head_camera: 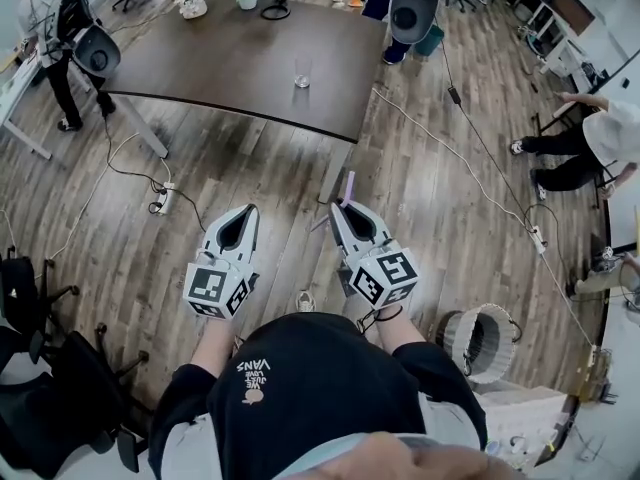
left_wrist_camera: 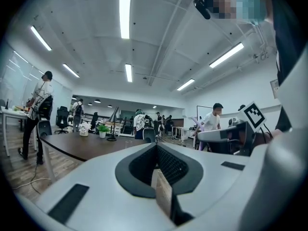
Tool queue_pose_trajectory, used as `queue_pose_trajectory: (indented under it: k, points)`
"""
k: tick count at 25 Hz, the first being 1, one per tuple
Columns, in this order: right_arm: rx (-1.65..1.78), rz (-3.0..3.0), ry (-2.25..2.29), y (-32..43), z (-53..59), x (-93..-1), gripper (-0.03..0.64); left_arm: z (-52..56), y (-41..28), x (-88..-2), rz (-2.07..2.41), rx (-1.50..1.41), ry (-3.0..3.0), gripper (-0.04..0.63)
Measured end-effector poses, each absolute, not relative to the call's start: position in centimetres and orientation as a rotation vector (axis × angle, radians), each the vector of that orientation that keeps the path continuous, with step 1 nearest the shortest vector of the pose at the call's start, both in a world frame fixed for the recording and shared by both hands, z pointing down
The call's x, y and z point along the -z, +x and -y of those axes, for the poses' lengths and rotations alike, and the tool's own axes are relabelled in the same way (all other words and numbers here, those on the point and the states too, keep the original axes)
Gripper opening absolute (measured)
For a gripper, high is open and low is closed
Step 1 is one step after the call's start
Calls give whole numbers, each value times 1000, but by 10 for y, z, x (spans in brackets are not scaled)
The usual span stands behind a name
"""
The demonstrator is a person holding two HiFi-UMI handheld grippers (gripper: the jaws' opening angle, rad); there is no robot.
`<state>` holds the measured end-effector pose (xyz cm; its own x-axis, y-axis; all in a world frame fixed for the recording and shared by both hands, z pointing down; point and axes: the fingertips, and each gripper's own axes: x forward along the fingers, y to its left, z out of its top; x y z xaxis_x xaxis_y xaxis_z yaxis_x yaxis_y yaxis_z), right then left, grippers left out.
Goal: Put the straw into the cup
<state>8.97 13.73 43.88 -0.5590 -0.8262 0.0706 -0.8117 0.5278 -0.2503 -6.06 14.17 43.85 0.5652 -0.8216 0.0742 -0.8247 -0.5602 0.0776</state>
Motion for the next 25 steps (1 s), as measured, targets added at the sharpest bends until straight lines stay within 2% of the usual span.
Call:
queue_pose_trajectory:
  k: [10,25]
  points:
    - [423,-2729,-1388,114,-88,-449,44,-95,-52,-443,1530,-47,2625,9]
    - [415,-2712,-1438,92,1,-441,44,-1,-67,-439,1464,-35,2646,9]
